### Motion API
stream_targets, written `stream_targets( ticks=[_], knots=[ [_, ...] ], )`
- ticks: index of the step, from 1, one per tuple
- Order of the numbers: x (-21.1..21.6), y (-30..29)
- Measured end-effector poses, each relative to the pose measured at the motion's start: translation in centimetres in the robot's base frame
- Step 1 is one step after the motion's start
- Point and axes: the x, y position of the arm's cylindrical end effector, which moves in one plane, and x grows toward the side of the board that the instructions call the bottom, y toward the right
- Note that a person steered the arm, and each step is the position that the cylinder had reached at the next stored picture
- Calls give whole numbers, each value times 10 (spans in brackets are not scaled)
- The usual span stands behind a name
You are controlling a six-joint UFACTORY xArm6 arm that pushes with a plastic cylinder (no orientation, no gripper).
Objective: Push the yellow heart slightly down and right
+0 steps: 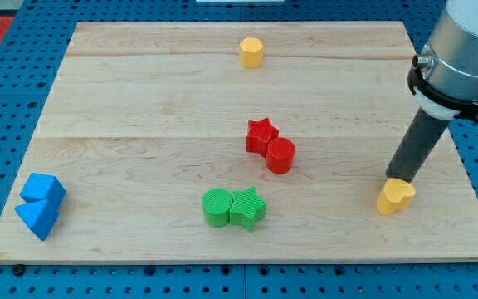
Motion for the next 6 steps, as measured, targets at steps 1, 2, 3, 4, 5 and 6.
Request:
stream_targets(
  ticks=[1,2,3,4,5,6],
  knots=[
    [1,-2],
    [1,-29],
    [2,-54],
    [9,-42],
    [19,-22],
    [24,-18]
  ],
)
